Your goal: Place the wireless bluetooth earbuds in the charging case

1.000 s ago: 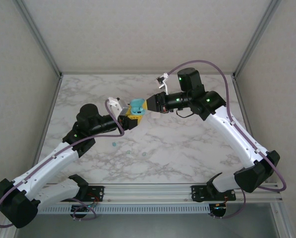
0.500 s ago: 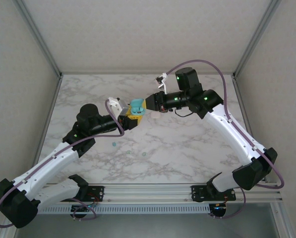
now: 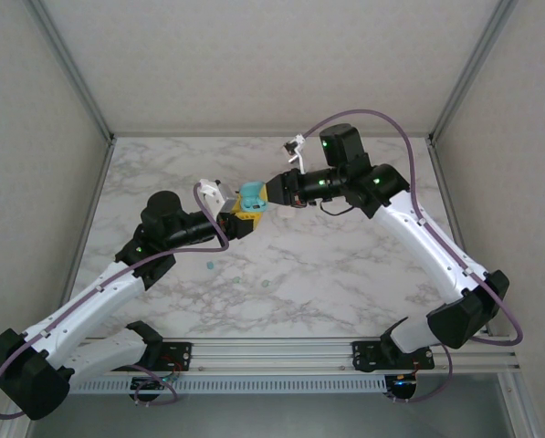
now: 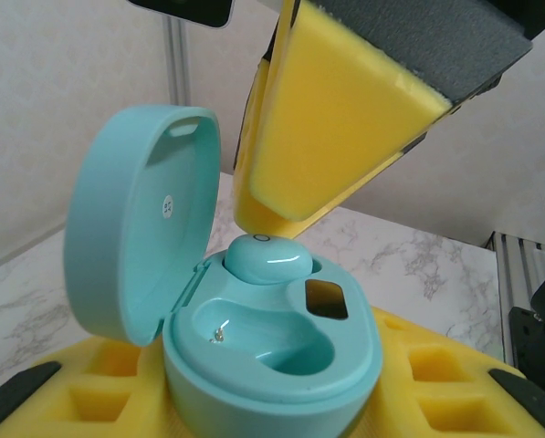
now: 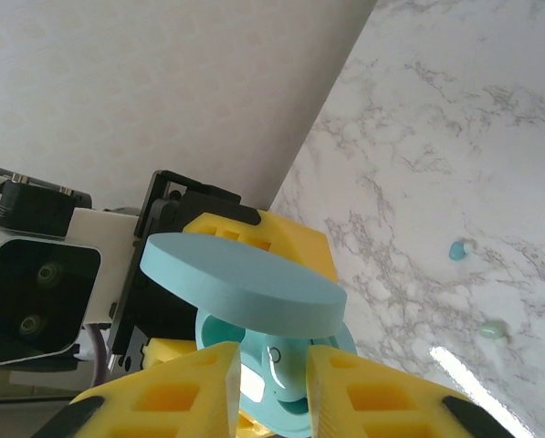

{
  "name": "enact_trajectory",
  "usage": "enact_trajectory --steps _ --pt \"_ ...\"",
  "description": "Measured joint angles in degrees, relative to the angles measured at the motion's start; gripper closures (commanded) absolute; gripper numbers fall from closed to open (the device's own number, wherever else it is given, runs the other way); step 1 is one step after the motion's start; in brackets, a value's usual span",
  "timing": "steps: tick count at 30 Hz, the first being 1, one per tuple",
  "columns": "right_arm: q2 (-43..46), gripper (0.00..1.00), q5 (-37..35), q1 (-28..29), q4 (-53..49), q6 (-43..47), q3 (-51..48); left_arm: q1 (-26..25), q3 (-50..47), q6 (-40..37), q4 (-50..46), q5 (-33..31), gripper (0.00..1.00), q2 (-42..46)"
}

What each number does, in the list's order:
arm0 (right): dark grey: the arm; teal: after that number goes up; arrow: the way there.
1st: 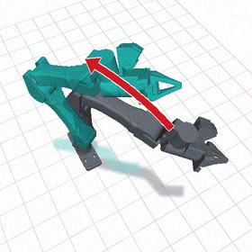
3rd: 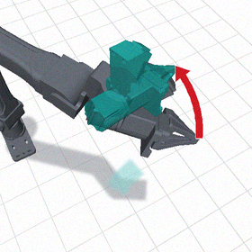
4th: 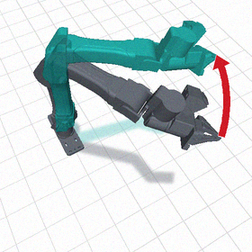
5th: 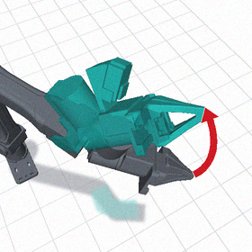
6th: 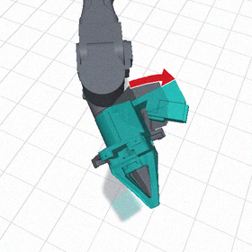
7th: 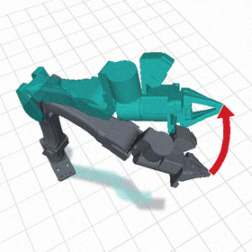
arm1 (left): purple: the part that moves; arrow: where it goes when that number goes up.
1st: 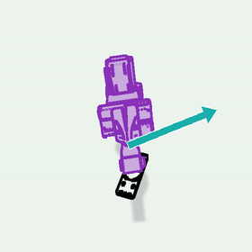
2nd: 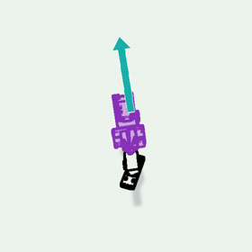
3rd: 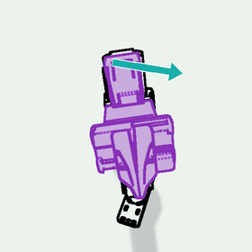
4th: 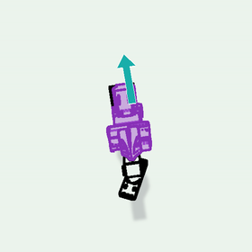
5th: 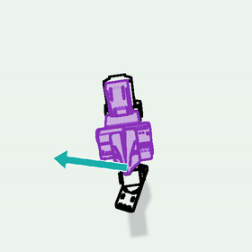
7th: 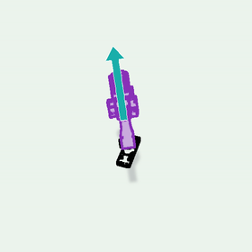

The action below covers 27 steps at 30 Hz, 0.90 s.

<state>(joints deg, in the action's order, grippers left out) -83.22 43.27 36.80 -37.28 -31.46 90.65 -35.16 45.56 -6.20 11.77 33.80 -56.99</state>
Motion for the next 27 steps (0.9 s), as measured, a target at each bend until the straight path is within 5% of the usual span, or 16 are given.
enact_trajectory --steps 5,14,20,27 --pt "1.2 0.65 -3.0 0.0 -0.1 1.1 0.3 -0.1 0.0 0.0 -0.3 -2.3 0.94 0.1" --pt "6.2 0.64 -18.6 -1.8 -1.8 2.3 -2.2 0.5 -0.4 0.5 -3.9 -10.8 0.92 7.4" --pt "-10.6 0.65 -19.7 -1.2 -3.3 2.9 -2.0 0.5 -0.1 0.4 -10.8 -15.3 0.91 17.7" --pt "-33.9 0.63 -19.7 7.1 -8.4 4.6 6.7 0.5 3.1 0.4 -19.6 -17.7 0.91 24.5"
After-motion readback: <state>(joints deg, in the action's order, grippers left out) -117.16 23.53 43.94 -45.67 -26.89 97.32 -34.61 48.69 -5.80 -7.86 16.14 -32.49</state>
